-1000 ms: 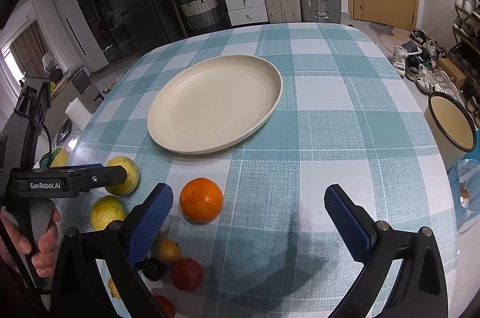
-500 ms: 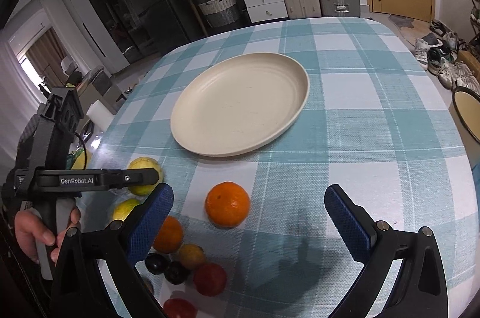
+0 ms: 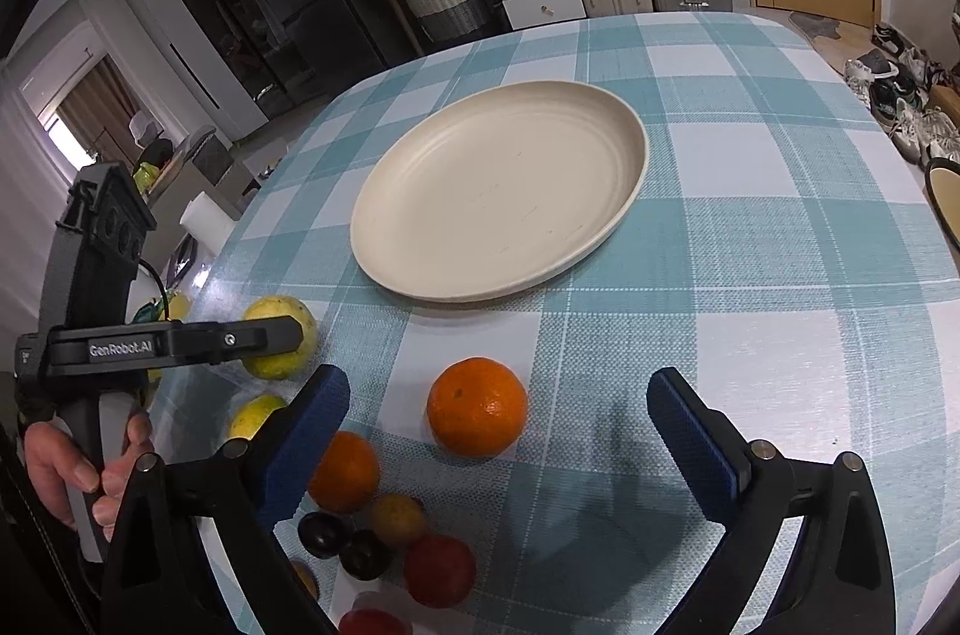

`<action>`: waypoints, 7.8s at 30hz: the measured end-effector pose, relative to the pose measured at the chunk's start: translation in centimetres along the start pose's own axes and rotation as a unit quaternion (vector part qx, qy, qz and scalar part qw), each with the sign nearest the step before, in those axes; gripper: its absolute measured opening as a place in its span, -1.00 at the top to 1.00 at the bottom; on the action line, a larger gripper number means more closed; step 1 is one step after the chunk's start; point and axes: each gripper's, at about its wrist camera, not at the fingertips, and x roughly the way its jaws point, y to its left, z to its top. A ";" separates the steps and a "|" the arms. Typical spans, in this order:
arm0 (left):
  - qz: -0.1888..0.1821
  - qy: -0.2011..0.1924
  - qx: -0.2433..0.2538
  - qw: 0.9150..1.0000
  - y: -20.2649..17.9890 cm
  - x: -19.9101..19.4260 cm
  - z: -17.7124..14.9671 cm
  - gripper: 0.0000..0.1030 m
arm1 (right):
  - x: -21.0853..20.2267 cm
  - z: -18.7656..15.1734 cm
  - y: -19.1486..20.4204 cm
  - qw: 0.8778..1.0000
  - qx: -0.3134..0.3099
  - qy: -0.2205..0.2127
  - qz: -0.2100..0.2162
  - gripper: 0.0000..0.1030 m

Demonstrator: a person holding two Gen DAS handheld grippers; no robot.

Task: Organize fruits
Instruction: 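Grasp the yellow-green citrus with the left tool while the right tool grasps an orange, then carry the citrus and orange onto the cream plate and open both tools, then move both tools back toward the remaining fruit cluster, then grasp the second yellow-green citrus with the left tool while the right tool grasps another orange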

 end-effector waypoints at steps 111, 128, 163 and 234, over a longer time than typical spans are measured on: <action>0.066 -0.079 0.058 0.993 -8.0 0.8 11.8 -0.22 | 0.4 11.7 -2.2 0.995 -0.034 -0.089 0.003 -0.65; 0.109 -0.115 0.090 0.983 -9.0 -5.4 2.4 -0.62 | -4.6 6.7 0.5 0.991 -0.036 -0.129 0.021 -0.99; 0.110 -0.047 0.074 0.990 -3.9 -3.2 -8.4 -0.97 | -5.5 -1.7 3.9 0.995 -0.059 -0.074 0.020 -1.00; -0.046 -0.057 -0.013 0.997 3.2 -6.3 -7.4 0.13 | 2.3 -4.1 8.9 0.989 -0.141 0.046 0.010 -0.43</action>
